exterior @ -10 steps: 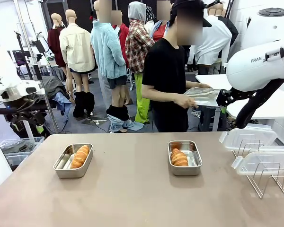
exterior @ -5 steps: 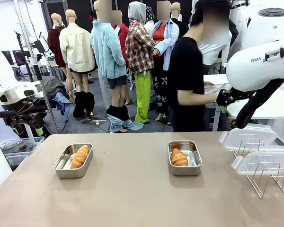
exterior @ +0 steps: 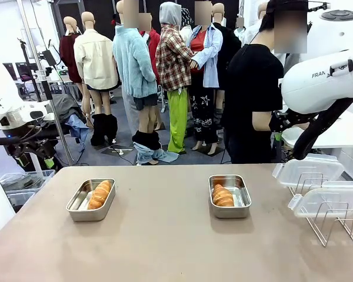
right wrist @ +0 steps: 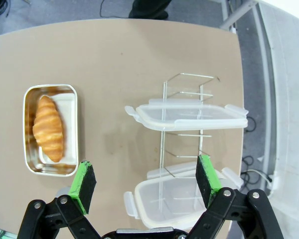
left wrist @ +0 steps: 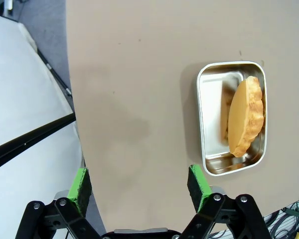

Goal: Place the bread in airtight containers.
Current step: Pick up one Airtight Container lid and hand it to the human.

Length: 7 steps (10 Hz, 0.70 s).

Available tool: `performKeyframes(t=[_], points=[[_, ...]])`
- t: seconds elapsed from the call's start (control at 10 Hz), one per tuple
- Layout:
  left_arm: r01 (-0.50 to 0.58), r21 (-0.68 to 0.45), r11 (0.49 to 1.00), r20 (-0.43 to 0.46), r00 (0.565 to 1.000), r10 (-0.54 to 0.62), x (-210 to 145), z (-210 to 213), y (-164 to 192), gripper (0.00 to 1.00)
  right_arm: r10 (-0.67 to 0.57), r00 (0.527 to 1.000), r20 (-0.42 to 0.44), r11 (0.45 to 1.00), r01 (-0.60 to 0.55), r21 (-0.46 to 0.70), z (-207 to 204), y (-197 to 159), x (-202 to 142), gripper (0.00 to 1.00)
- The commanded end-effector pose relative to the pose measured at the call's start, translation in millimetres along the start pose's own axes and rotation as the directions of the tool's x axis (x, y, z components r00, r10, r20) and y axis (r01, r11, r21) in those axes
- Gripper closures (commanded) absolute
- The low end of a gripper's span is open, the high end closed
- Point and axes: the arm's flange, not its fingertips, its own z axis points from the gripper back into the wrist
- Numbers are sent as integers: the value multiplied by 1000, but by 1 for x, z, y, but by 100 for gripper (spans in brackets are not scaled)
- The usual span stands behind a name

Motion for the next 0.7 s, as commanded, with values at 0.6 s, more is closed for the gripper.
performKeyframes(t=[0.6], points=[[-7, 26, 1000, -2, 1000, 7, -2, 2, 1, 0, -18, 1000, 2, 1000, 18, 1, 0, 2, 4, 0]])
